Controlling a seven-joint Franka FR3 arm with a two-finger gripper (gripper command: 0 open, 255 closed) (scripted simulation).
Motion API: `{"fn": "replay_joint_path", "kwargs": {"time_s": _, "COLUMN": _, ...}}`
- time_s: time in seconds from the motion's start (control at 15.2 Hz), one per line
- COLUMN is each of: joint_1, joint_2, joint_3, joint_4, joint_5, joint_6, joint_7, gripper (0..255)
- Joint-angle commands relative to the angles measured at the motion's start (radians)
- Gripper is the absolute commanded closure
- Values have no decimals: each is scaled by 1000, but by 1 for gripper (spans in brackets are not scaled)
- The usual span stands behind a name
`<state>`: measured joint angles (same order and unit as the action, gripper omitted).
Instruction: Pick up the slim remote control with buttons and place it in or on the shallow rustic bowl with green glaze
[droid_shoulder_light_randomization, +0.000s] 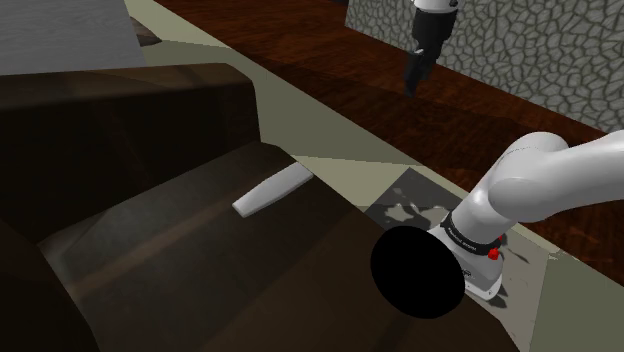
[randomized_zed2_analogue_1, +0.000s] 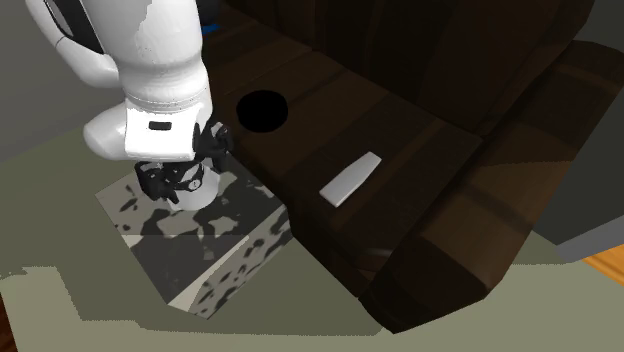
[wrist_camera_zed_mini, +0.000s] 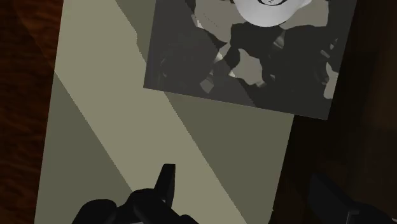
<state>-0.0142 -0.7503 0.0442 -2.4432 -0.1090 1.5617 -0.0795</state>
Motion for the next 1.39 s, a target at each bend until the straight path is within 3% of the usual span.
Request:
{"fn": "replay_joint_path", "kwargs": {"time_s": 0.0, "joint_1": 0, "joint_2": 0, "joint_3": 0, "joint_4": 0, "joint_5": 0, "joint_6": 0, "joint_7": 0, "gripper": 0}}
{"fn": "replay_joint_path", "kwargs": {"time_s": 0.66, "joint_1": 151, "joint_2": 270, "joint_3": 20, "joint_4": 33, "joint_5": 27, "joint_6": 281, "joint_7": -248, "gripper": 0}}
{"fn": "replay_joint_path", "kwargs": {"time_s": 1.32, "joint_1": 288, "joint_2": 508, "joint_3": 78, "joint_4": 103, "joint_5": 66, "joint_6": 494, "joint_7": -494, "gripper": 0}}
